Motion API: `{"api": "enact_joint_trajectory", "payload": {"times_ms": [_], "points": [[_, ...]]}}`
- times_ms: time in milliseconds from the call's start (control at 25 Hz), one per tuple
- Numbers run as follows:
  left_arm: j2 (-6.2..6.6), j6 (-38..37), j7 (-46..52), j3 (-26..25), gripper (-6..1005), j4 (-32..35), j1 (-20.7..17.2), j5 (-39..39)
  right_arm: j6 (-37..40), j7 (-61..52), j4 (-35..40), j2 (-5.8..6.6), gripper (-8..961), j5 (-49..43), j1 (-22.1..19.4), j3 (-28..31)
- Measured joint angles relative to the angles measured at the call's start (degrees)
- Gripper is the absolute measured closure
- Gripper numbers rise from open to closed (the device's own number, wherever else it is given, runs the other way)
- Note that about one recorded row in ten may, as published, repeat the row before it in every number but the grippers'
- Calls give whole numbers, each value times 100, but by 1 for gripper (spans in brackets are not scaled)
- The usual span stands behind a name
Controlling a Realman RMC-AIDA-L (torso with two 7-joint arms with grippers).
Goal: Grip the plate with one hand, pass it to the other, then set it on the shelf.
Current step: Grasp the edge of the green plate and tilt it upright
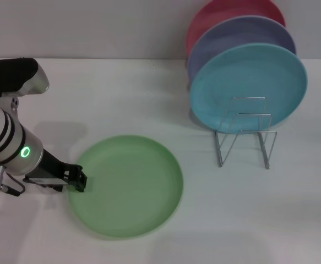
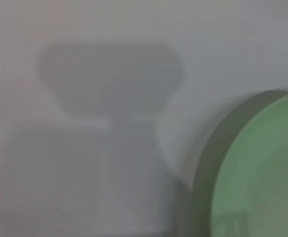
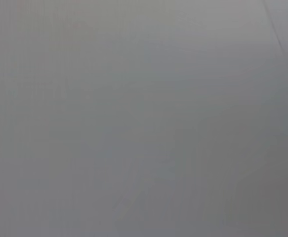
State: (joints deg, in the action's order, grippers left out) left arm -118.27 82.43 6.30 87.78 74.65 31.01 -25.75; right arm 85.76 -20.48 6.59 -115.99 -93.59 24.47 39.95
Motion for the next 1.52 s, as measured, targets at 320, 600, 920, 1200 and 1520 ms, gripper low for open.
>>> {"api": "enact_joint_trajectory", "payload": {"times_ms": [320,600,920,1200,1520], "points": [[2,47,-30,10,672,-56,65,107,37,0,0,-11,328,18,-11,4],[-3,62,-33,11,681,-63,82,145,38,0,0,-20,328,24,-13,4],[-12,63,-115,11,722,-175,129,150,46,0,0,-22,329,80,-22,4],[-12,63,-121,10,760,-188,161,151,46,0,10,-20,329,80,-21,4],[-11,65,-188,10,826,-206,195,108,46,0,18,-20,329,80,-21,4]]}}
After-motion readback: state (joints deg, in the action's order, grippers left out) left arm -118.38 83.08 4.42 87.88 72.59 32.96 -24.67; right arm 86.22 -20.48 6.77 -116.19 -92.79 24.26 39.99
